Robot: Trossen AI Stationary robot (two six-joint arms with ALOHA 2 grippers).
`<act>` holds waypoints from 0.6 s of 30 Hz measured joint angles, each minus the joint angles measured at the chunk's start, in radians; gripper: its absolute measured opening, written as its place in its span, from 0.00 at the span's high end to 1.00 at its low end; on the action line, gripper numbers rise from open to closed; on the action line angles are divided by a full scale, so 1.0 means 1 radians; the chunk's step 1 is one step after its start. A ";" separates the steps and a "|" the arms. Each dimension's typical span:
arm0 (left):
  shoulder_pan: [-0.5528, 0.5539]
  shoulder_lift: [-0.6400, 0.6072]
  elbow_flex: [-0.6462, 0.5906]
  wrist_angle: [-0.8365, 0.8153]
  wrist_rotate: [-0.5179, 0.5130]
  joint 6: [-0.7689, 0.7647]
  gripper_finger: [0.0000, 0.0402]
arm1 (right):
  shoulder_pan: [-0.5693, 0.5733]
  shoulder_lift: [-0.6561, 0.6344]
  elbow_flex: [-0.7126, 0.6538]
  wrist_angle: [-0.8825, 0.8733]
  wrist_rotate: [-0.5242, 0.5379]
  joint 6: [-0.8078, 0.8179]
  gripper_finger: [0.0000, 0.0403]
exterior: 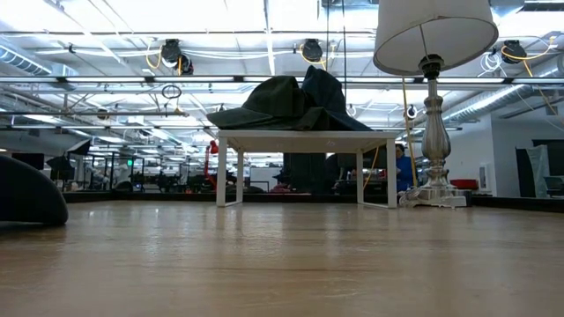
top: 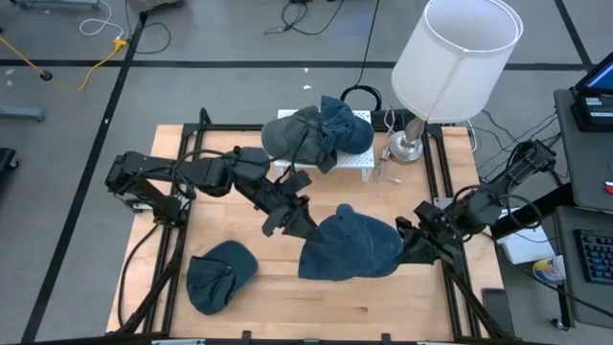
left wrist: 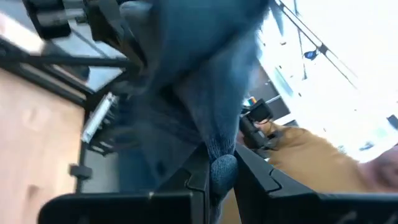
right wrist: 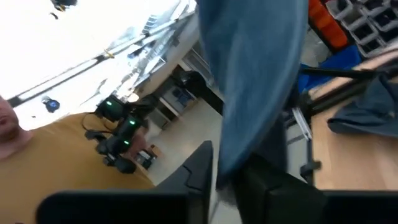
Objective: Pick & Place hat
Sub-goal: Stack the top blue cap on top of the blue cap on the shelf
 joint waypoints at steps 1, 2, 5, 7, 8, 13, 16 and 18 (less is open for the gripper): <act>0.000 0.000 0.000 0.003 0.007 -0.023 0.89 | 0.000 0.000 0.000 -0.016 0.001 0.004 0.87; 0.000 0.000 0.000 0.010 0.013 -0.051 0.89 | 0.002 -0.002 0.000 -0.036 0.001 0.005 0.83; 0.000 0.000 0.000 0.033 0.030 -0.133 0.89 | 0.007 -0.015 0.000 -0.115 0.000 0.024 0.74; 0.000 -0.001 0.000 0.032 0.046 -0.154 0.89 | 0.007 -0.016 0.001 -0.168 -0.002 0.046 0.69; 0.000 -0.001 0.000 0.027 0.052 -0.158 0.89 | 0.008 -0.016 0.001 -0.196 -0.003 0.063 0.68; -0.005 -0.002 0.000 0.026 0.060 -0.201 0.89 | 0.044 -0.018 0.001 -0.291 -0.004 0.145 0.66; -0.004 -0.017 0.000 0.021 0.057 -0.211 0.89 | 0.081 -0.016 0.000 -0.318 0.000 0.170 0.67; 0.006 -0.031 0.000 0.029 0.032 -0.227 0.89 | 0.102 -0.017 0.001 -0.318 0.007 0.177 0.69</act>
